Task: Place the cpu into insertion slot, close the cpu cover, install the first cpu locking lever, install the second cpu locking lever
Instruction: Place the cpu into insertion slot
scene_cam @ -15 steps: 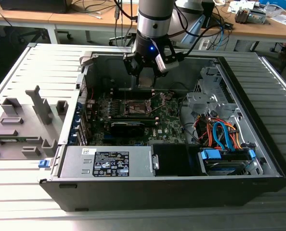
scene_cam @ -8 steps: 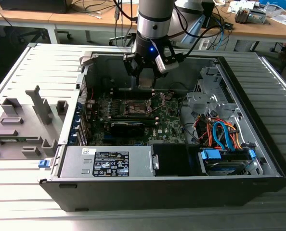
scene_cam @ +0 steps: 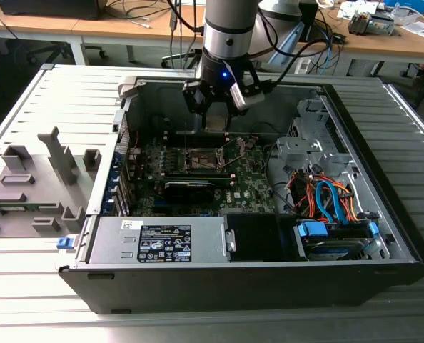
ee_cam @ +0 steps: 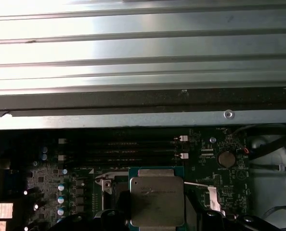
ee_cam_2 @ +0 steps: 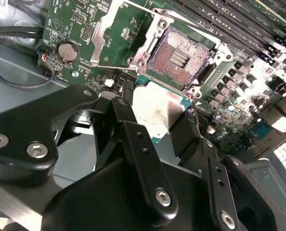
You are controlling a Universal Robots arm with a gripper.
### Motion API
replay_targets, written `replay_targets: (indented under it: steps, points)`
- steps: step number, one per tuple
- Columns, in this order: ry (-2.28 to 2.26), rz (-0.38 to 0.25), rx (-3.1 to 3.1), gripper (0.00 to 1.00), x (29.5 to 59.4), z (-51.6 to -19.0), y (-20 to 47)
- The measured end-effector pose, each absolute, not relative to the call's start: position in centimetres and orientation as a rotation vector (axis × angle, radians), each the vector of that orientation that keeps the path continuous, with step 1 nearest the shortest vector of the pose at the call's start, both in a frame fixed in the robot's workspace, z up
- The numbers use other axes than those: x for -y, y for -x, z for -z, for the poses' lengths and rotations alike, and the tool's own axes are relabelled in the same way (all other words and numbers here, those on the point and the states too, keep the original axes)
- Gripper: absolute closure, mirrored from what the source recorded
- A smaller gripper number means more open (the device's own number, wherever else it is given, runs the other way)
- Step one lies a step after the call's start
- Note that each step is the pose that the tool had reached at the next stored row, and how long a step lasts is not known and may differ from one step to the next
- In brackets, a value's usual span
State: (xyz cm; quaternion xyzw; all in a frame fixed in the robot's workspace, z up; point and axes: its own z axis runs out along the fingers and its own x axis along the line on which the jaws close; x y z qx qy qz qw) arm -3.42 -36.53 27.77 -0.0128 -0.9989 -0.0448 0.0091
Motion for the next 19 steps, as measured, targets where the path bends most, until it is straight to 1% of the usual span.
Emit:
replay_targets:
  steps: [19]
  points:
    - [0.040,0.140,3.120,0.46,36.53,-27.25,3.42]
